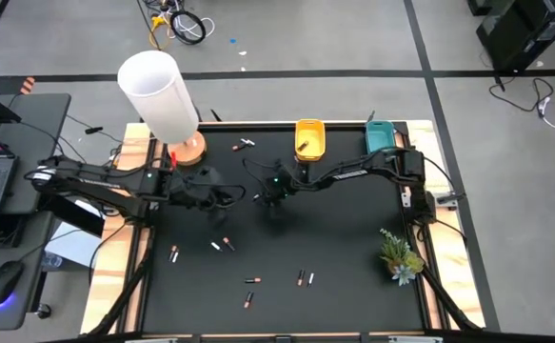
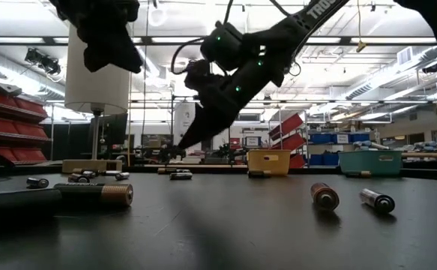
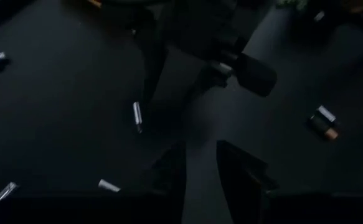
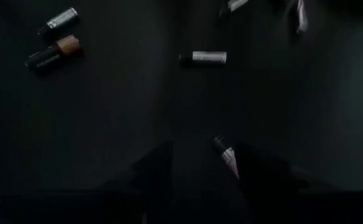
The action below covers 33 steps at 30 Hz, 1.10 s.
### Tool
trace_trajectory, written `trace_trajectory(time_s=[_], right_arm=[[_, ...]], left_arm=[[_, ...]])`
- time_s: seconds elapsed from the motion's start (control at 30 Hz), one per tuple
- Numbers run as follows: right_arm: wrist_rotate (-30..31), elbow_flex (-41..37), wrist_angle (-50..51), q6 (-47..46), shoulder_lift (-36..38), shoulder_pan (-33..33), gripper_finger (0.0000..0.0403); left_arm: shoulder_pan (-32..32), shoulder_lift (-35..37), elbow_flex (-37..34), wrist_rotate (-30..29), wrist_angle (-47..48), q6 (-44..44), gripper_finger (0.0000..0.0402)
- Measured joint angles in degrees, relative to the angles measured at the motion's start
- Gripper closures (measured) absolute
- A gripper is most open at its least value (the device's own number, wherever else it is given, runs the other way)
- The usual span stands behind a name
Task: Sort batteries
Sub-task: Put the silver battery into the blue bin
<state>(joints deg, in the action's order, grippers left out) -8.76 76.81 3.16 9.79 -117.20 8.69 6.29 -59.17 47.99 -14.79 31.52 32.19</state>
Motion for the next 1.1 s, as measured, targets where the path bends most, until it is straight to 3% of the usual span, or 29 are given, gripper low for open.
trace_trajectory(time_s=[0.43,0.63,0.93,1.1], right_arm=[[-7.7,0.0,-2.7,4.1,-4.1,3.3,0.0208],[-3.0,0.0,-4.7,7.9,-5.7,2.5,0.0214],[-3.7,0.0,-5.6,5.1,-6.6,3.1,0.0229],[2.6,0.0,-5.9,3.3,-6.1,3.0,0.0235]], left_arm=[[1.4,0.0,0.0,-5.4,0.2,4.2,0.0300],[1.4,0.0,0.0,-6.0,0.2,5.3,0.0300],[1.4,0.0,0.0,-6.2,0.2,5.6,0.0300],[1.4,0.0,0.0,-6.2,0.3,5.6,0.0300]])
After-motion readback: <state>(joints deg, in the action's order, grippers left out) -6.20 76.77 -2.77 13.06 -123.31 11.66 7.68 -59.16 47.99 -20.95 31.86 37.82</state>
